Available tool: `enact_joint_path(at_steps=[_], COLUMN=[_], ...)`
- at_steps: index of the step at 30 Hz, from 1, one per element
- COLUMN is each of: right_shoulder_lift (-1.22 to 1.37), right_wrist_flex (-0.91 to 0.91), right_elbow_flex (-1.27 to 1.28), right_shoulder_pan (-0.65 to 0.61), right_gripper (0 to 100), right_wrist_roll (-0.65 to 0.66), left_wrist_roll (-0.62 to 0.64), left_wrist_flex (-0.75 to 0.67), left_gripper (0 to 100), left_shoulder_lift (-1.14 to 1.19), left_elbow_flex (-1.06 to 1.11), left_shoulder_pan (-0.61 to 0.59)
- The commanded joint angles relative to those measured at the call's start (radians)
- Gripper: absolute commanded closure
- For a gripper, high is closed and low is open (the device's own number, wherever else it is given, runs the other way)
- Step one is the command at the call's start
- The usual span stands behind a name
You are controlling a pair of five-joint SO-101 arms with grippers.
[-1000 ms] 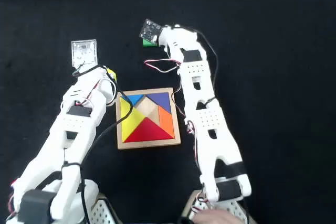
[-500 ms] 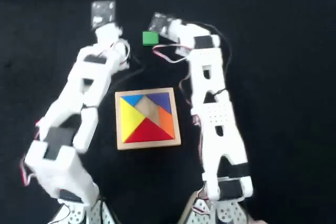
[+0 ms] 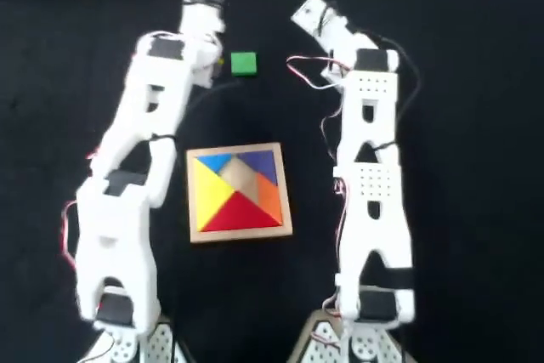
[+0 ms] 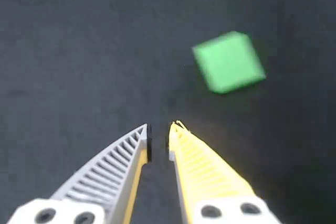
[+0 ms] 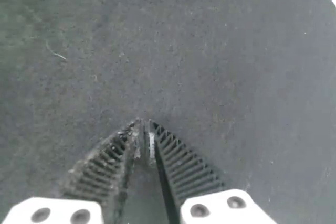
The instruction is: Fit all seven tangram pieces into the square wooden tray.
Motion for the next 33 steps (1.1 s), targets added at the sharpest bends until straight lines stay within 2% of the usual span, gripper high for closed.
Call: enact_joint_path(at_steps=[1, 5, 8, 13, 17, 20, 24, 30, 33], right_shoulder_lift=[-0.016, -0.002, 0.030, 0.053, 0.054, 0.054, 0.054, 0.054, 0.033], right_wrist_flex=[-0.005, -0.005, -0.012, -0.055, -0.055, -0.055, -0.057, -0.058, -0.051], right_elbow_flex=[-0.016, -0.012, -0.016, -0.016, -0.016, -0.013, -0.012, -0.016, -0.021], right_shoulder_pan=[0.002, -0.002, -0.003, -0.003, -0.005, -0.009, -0.023, -0.026, -0.025], right_gripper=[98.7, 98.7, 98.7, 98.7, 98.7, 98.7, 98.7, 98.7, 98.7], right_wrist_roll=[-0.011, -0.011, -0.011, -0.011, -0.011, -0.011, -0.011, -0.018, -0.021], left_wrist_roll=[-0.060, -0.160, -0.173, -0.166, -0.068, -0.078, -0.080, -0.080, -0.080], left_wrist_flex=[-0.035, -0.032, -0.040, -0.055, -0.052, -0.029, 0.140, 0.313, 0.446], left_gripper=[91, 91, 91, 92, 91, 92, 92, 92, 92], left_shoulder_lift=[0.072, 0.219, 0.330, 0.514, 0.664, 0.752, 0.769, 0.655, 0.571], left_elbow_flex=[-0.177, -0.308, -0.440, -0.684, -0.840, -0.946, -1.130, -1.118, -1.119], left_shoulder_pan=[-0.053, -0.012, -0.008, -0.012, -0.012, -0.013, -0.051, -0.096, -0.104])
